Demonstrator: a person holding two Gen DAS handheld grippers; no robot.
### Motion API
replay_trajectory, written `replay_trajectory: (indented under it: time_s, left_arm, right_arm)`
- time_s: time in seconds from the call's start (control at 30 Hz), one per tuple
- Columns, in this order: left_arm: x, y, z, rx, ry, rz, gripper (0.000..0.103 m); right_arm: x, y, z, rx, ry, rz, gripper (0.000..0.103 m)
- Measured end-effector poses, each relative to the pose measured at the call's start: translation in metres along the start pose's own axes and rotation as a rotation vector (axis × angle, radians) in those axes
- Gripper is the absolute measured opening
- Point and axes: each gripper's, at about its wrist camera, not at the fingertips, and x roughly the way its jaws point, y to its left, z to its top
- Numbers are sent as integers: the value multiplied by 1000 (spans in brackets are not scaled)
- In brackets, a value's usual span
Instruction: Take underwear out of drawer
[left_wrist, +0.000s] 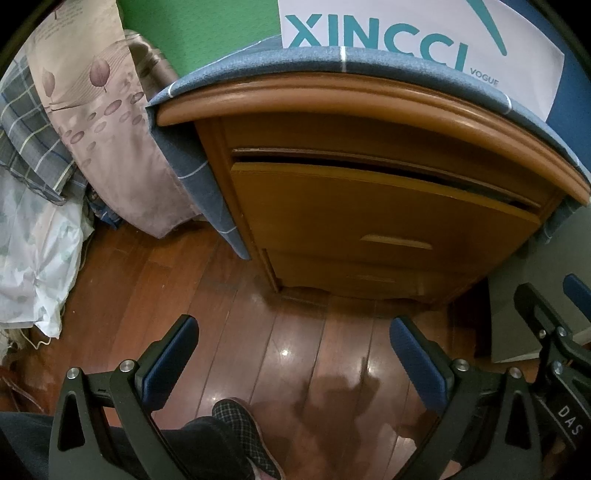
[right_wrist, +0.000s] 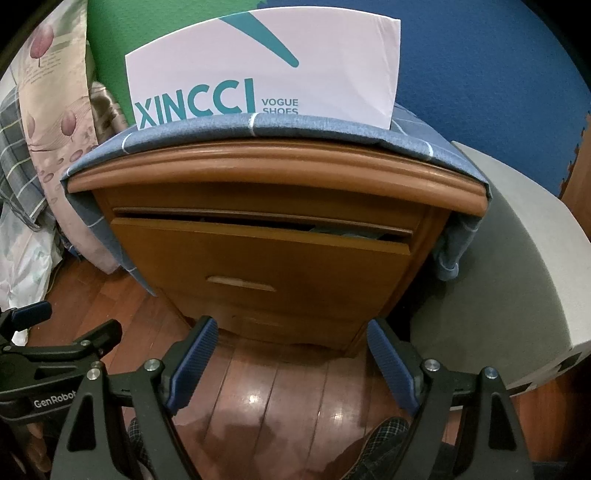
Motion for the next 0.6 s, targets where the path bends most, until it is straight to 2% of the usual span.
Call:
replay_trajectory:
  time_s: [0.6]
  left_arm:
    - [1, 0, -3, -2, -7, 4, 103]
  right_arm:
    - [1, 1, 1, 0, 8, -2, 85]
